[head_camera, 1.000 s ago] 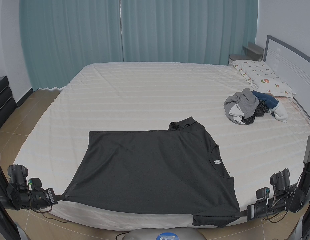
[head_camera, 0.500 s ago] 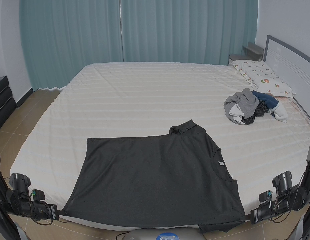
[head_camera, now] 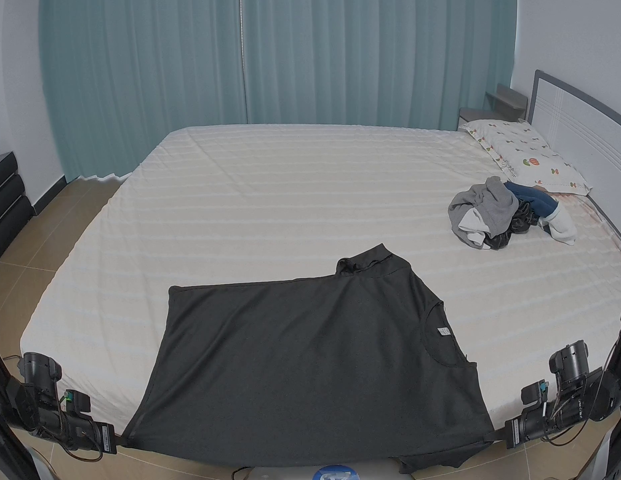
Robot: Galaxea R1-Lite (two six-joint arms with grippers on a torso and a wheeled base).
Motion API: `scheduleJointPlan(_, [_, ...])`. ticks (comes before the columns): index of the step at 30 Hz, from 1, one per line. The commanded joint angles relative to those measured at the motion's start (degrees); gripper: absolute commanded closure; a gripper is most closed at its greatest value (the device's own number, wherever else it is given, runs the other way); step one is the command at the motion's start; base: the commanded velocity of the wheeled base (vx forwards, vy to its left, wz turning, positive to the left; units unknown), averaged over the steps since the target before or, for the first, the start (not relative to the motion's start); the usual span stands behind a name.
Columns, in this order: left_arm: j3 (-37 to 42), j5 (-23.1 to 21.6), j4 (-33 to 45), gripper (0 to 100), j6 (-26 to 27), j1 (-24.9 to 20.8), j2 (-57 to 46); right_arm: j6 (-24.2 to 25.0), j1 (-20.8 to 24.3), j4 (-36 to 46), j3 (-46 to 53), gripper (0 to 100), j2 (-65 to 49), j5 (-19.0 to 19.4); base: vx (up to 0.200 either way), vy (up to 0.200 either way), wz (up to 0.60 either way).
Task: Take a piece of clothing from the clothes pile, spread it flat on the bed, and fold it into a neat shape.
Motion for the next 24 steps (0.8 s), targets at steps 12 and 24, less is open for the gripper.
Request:
scheduleJointPlan(12, [-11.48, -11.06, -0.82, 100, -33.47, -4.19, -6.49, 13.4, 1.27, -4.53, -8.13, 100, -3.69, 0.89, 0.0, 0.0, 0.0])
scheduleJointPlan(24, [-17.89, -10.54, -1.0, 100, -53.07, -7.01, -6.32, 23.16, 2.94, -4.7, -15.86, 100, -5.1, 2.92, 0.0, 0.0, 0.0])
